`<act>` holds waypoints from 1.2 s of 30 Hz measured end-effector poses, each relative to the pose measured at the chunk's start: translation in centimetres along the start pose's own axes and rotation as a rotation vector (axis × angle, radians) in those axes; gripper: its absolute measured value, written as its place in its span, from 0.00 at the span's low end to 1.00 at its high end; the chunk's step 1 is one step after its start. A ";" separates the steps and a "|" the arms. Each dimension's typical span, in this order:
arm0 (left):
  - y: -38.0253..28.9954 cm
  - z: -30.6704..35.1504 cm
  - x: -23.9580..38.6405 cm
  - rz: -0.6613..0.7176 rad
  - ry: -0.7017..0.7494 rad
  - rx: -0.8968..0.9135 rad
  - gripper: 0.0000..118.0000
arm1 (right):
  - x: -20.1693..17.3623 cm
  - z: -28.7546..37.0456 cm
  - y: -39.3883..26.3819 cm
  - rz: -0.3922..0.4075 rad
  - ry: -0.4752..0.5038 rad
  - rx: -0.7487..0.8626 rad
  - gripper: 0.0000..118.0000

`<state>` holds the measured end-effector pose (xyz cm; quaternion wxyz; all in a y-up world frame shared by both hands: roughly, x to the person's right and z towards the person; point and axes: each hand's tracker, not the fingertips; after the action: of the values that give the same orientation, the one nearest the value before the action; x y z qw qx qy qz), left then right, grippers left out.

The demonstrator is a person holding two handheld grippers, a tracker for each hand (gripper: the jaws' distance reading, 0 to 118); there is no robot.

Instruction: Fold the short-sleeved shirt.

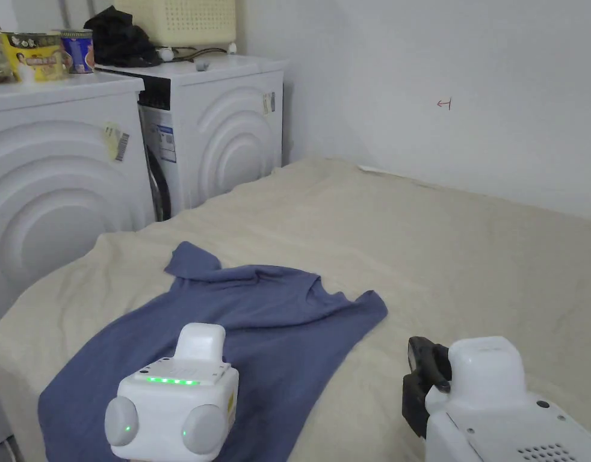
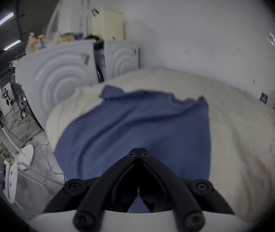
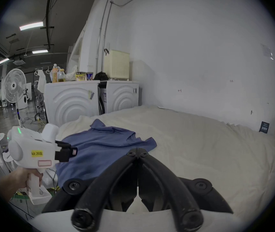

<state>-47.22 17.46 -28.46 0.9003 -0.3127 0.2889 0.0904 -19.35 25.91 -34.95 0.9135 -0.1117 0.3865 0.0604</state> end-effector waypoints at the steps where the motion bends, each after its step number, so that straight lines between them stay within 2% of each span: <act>1: -0.1 -1.1 0.3 -0.014 0.015 -0.033 0.02 | 0.1 -0.5 -0.2 0.002 -0.004 -0.012 0.00; 2: -0.3 -1.7 0.7 -0.049 0.014 -0.064 0.16 | 0.3 -0.9 -0.3 -0.003 0.002 -0.026 0.00; 3: -0.4 -2.2 0.9 -0.053 -0.018 -0.079 0.55 | 0.4 -1.3 -0.4 -0.008 0.002 -0.032 0.00; 4: -0.3 -2.8 0.9 -0.045 -0.040 -0.083 0.81 | 0.5 -1.5 -0.6 -0.011 0.002 -0.039 0.00; 5: -0.2 -3.4 0.9 -0.043 -0.075 -0.104 0.90 | 0.6 -1.7 -0.7 -0.012 0.006 -0.045 0.00; 10: 1.7 -3.5 0.2 0.036 -0.108 -0.064 0.91 | 0.7 -2.6 -1.4 0.021 0.019 -0.086 0.00; 14: 3.2 -5.1 0.1 0.030 -0.019 -0.052 0.92 | 0.6 -2.9 -1.7 0.037 0.042 -0.101 0.00; 17: 3.2 -7.7 0.5 -0.015 -0.058 -0.171 0.90 | 0.5 -3.1 -1.7 0.055 0.047 -0.107 0.00; 19: 2.6 -8.7 1.1 -0.013 -0.008 -0.190 0.76 | 0.7 -3.2 -1.7 0.060 0.048 -0.110 0.00; 21: 2.5 -7.7 1.5 -0.018 -0.006 -0.146 0.75 | 1.0 -3.4 -1.6 0.054 0.053 -0.116 0.00; 23: 2.4 -7.5 1.4 -0.008 -0.009 -0.140 0.66 | 1.3 -3.4 -1.6 0.045 0.050 -0.122 0.00; 24: 2.6 -7.3 1.4 -0.003 0.000 -0.139 0.53 | 1.4 -3.4 -1.6 0.041 0.049 -0.125 0.00; 25: 2.8 -7.1 1.5 -0.003 0.005 -0.135 0.30 | 1.6 -3.4 -1.6 0.035 0.050 -0.128 0.00; 26: 3.1 -7.0 1.2 -0.005 0.019 -0.124 0.01 | 1.8 -3.4 -1.6 0.028 0.049 -0.130 0.00; 27: 3.0 -7.3 1.2 0.003 0.057 -0.128 0.01 | 1.9 -3.4 -1.6 0.023 0.048 -0.132 0.00; 28: 2.8 -7.5 0.9 0.015 0.017 -0.152 0.01 | 2.0 -3.3 -1.5 0.019 0.046 -0.136 0.00; 36: 4.4 -5.0 0.9 0.037 0.033 -0.128 0.01 | 3.9 -1.1 -0.6 0.032 0.010 -0.115 0.00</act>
<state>-50.32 17.81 -34.42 0.8718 -0.3655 0.3032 0.1201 -17.31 25.16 -38.40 0.9026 -0.1582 0.3885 0.0963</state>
